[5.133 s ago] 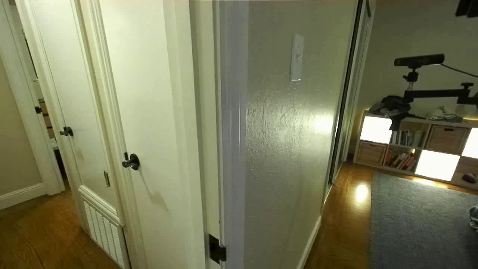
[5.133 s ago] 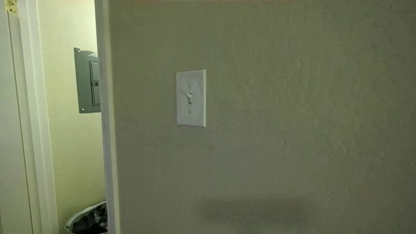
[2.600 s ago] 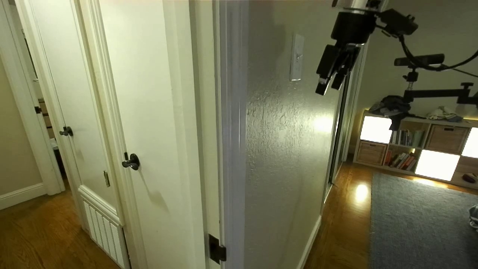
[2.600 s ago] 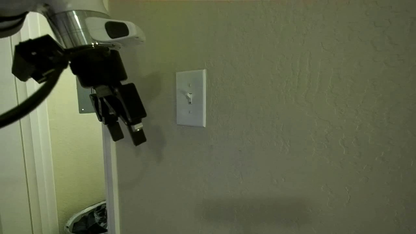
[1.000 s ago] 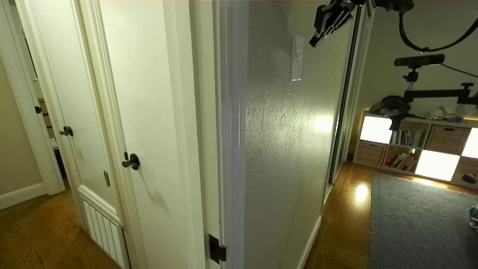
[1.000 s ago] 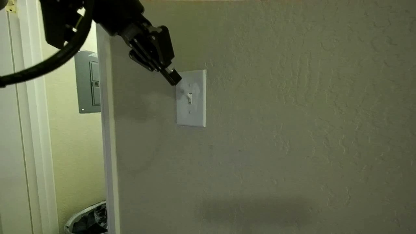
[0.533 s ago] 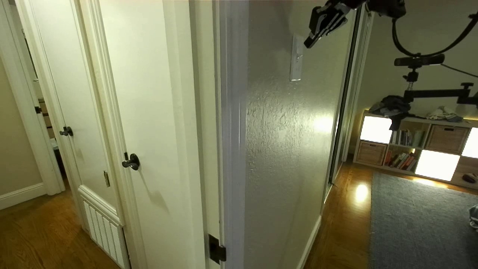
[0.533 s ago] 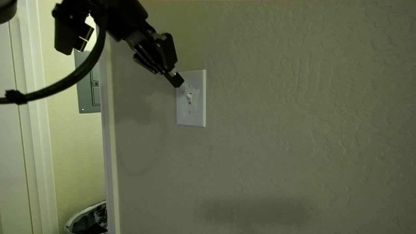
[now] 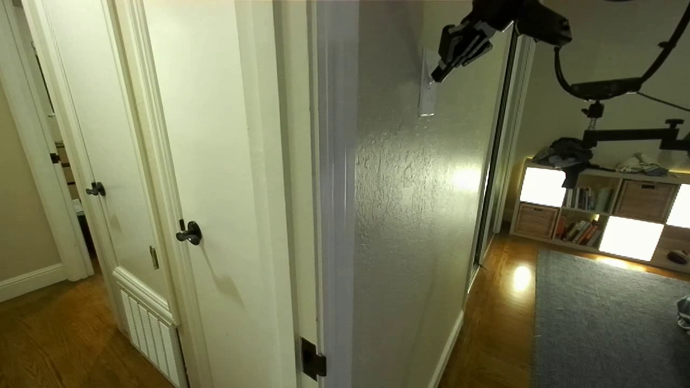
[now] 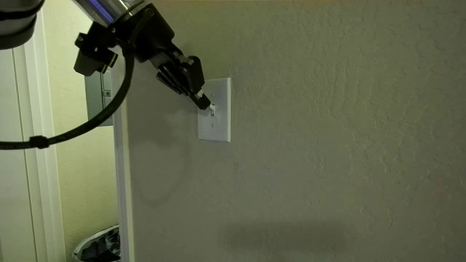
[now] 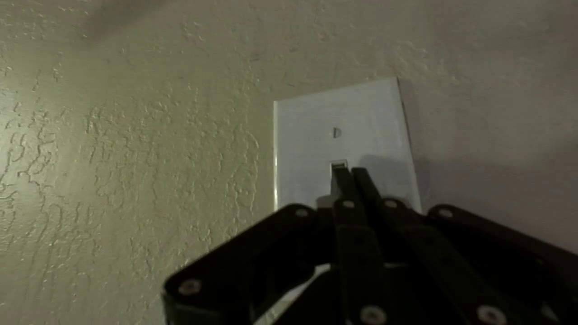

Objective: Turn off the light

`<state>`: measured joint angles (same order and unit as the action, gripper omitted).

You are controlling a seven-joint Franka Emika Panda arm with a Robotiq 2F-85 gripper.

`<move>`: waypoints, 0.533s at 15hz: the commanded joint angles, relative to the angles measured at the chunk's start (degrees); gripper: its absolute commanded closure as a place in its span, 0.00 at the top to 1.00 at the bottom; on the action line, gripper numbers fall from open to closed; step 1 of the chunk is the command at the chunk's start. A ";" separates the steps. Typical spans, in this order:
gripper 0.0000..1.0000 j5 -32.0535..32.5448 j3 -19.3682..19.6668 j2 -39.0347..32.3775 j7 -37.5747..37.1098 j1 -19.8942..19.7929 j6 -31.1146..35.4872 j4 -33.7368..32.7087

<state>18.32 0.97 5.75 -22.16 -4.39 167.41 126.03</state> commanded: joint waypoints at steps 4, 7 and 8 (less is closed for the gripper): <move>0.06 -1.52 0.56 -1.12 0.92 0.17 1.62 1.90; 0.06 -2.38 0.43 -1.33 0.99 0.19 1.11 3.62; 0.06 -2.00 0.31 -1.45 0.71 0.04 0.82 3.92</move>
<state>17.04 1.00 4.48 -22.06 -4.39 167.38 128.02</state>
